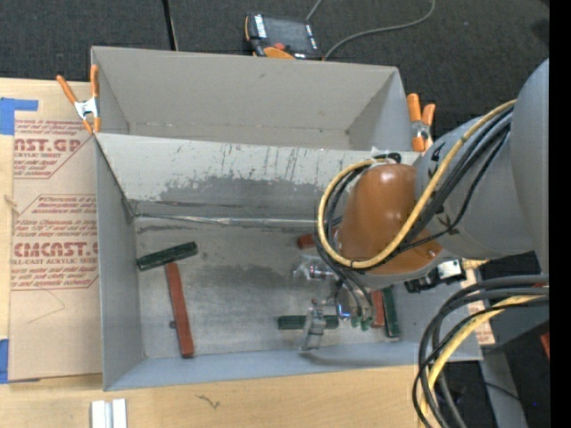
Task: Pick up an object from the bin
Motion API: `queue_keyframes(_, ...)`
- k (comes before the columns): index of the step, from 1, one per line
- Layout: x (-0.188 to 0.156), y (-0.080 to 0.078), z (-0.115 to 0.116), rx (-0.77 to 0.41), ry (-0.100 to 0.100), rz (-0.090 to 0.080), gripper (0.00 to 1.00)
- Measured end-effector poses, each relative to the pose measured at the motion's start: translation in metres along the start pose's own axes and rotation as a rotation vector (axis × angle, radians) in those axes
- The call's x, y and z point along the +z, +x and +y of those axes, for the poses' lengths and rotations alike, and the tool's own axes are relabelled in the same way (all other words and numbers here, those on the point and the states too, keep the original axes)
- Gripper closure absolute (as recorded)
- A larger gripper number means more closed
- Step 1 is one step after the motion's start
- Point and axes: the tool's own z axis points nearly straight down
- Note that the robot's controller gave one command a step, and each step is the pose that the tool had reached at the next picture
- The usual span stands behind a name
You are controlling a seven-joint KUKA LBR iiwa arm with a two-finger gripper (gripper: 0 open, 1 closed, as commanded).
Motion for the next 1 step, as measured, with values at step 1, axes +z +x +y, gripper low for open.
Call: queue_keyframes(1, -0.0146, -0.0018, -0.0045, 0.119, 0.001, 0.001, 0.00)
